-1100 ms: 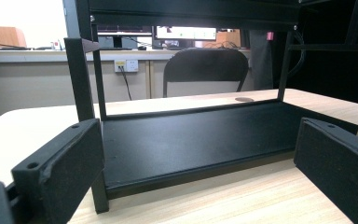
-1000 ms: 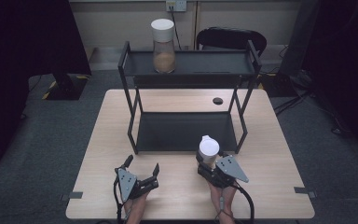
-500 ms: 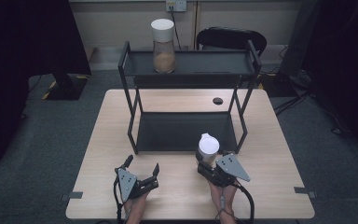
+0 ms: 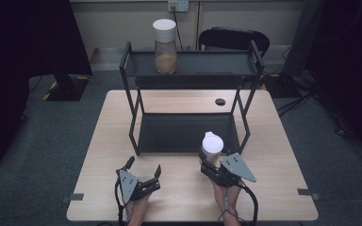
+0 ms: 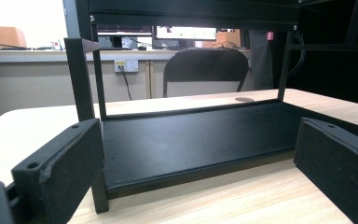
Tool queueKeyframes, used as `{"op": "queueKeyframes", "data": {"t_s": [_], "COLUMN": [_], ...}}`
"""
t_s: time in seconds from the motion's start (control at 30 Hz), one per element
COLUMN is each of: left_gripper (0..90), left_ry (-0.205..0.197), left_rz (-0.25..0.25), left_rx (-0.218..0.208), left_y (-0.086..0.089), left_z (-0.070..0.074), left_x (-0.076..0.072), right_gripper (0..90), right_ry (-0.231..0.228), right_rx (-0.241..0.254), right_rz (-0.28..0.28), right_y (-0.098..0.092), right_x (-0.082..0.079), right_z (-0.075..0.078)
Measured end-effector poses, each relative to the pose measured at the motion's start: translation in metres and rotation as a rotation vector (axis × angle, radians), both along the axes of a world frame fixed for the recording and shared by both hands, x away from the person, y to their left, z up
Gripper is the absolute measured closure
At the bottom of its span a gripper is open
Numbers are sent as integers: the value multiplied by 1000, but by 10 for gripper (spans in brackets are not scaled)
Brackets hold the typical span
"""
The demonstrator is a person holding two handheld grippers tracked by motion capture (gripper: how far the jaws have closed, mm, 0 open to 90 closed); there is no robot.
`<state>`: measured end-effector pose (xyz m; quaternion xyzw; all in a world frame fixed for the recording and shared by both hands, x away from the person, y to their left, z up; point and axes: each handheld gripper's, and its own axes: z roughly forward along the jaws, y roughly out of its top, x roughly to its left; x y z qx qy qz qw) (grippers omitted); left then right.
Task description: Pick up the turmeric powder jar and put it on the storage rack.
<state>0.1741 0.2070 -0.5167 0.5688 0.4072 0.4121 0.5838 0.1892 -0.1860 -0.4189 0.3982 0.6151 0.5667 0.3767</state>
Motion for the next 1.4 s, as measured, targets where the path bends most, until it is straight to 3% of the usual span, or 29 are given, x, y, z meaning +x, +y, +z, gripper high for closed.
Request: {"op": "queueKeyframes", "data": {"t_s": [0.83,1.4], "left_gripper": [12,12], "left_ry": [0,0], "left_rz": [0,0], "left_rx": [0,0], "left_y": [0,0], "left_z": [0,0], "left_x": [0,0], "right_gripper": [299,298], "right_ry": [-60,-102], "right_rx": [19,32], "right_rz": [1,20], "right_y": [-10,-5], "right_x": [2,8], "right_z": [29,50]}}
